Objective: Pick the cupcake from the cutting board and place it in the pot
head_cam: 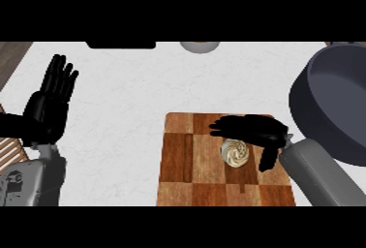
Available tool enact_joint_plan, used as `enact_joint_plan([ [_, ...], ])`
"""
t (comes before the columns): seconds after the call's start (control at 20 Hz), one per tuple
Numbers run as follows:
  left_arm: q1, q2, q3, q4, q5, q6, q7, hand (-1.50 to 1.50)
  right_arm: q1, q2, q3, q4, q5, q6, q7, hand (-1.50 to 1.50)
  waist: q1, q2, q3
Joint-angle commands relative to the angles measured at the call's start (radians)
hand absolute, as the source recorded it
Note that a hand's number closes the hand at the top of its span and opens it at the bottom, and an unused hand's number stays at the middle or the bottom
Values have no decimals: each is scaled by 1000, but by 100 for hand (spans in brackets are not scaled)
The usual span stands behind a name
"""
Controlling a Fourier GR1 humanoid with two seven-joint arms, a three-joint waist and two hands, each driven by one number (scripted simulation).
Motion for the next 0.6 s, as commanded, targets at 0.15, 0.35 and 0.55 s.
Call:
enact_joint_plan([
  [0.15, 12, -23, -36, -13, -15, 40, -1, 0, -31, 122, -3, 61, 93, 5, 11, -150, 0, 0, 0],
  [0.35, 10, -7, -36, -7, -9, 32, 13, 0, 50, 152, 12, 59, 129, -42, -10, -150, -3, -1, 0],
  [0.55, 23, 38, 15, 27, 43, -27, -41, 0, 25, 102, 20, 79, 141, -104, -197, 150, -2, 1, 0],
])
